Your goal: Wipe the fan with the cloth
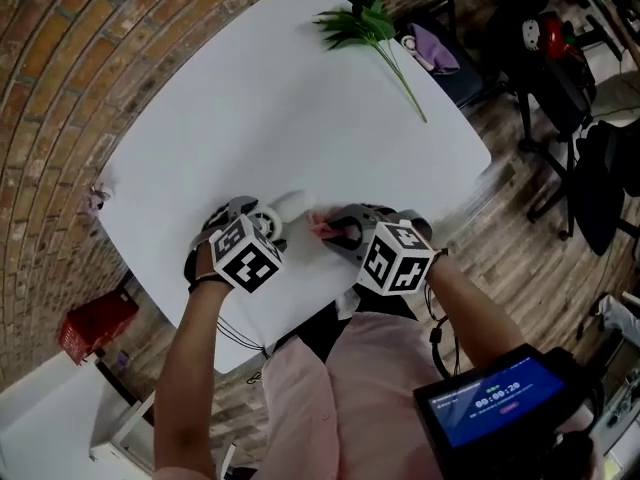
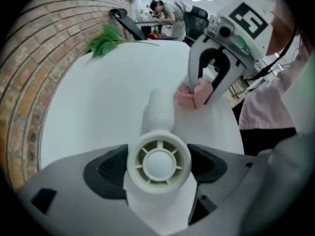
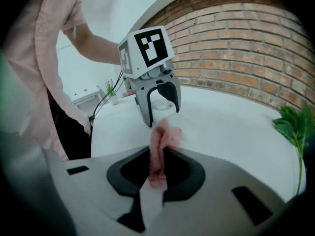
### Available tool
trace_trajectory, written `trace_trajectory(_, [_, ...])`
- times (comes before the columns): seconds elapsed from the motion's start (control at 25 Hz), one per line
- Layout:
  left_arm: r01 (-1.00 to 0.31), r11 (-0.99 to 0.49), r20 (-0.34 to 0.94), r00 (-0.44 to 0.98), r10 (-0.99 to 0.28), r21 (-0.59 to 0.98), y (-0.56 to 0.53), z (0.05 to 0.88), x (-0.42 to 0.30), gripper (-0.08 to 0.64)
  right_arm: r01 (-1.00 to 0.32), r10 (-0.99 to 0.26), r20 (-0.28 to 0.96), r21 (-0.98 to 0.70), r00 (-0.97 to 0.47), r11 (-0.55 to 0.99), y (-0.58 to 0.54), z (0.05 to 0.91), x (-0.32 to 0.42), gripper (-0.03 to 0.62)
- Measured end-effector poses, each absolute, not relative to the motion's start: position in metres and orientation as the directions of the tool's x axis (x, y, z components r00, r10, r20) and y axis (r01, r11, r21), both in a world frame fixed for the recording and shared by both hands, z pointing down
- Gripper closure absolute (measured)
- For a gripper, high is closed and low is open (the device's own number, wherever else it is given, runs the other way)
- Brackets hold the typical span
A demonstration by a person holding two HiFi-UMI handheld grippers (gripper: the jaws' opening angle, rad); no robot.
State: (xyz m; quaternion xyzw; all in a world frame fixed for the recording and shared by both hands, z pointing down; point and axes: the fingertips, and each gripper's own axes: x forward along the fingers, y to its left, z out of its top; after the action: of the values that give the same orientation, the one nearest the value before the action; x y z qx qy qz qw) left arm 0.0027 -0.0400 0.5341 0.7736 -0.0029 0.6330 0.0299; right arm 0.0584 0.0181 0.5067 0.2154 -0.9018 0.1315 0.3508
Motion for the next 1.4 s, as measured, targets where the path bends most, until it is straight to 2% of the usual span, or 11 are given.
trace_trajectory(0.2, [-0.299,-0.952,0.908,0.414,-0.065,0.068,-0.046,0.491,0.005,0.176,-0.537,-0.328,0.654,-0.142,-0.681,0.832,0.027,0.493,0.056,0.534])
trace_trajectory(0.32, [-0.481,-0.876,0.807,0.526,-0.269,0.021,-0.059,0.438,-0.004,0.178,-0.571,-0.376,0.594,-0.175,-0.711,0.802,0.018,0.465,0.056,0.532])
trace_trajectory(0.44, [-0.654,-0.756,0.619,0.611,-0.493,0.044,-0.066,0.374,-0.019,0.183,-0.602,-0.45,0.509,-0.18,-0.734,0.778,-0.002,0.419,0.052,0.529])
trace_trajectory(0.52, [-0.747,-0.662,0.473,0.605,-0.64,0.06,-0.066,0.33,-0.032,0.253,-0.627,-0.516,0.438,-0.156,-0.736,0.763,-0.022,0.38,0.048,0.528])
trace_trajectory(0.6, [-0.834,-0.548,0.31,0.536,-0.785,0.055,-0.068,0.282,-0.048,0.334,-0.646,-0.578,0.352,-0.111,-0.736,0.755,-0.044,0.335,0.043,0.525])
trace_trajectory(0.72, [-0.925,-0.376,0.08,0.379,-0.922,0.051,-0.064,0.212,-0.077,0.526,-0.687,-0.665,0.225,-0.03,-0.712,0.726,-0.065,0.264,0.032,0.523])
trace_trajectory(0.8, [-0.952,-0.304,-0.004,0.304,-0.953,0.027,-0.057,0.179,-0.096,0.54,-0.722,-0.714,0.161,0.008,-0.682,0.692,-0.067,0.228,0.023,0.523])
trace_trajectory(0.92, [-0.966,-0.254,-0.064,0.256,-0.965,-0.044,-0.047,0.148,-0.116,0.541,-0.766,-0.765,0.112,0.046,-0.634,0.641,-0.063,0.195,0.01,0.523])
trace_trajectory(1.4, [-0.961,-0.27,-0.135,0.276,-0.952,-0.061,-0.012,0.124,-0.141,0.541,-0.802,-0.809,0.104,0.108,-0.578,0.587,-0.028,0.181,-0.025,0.538])
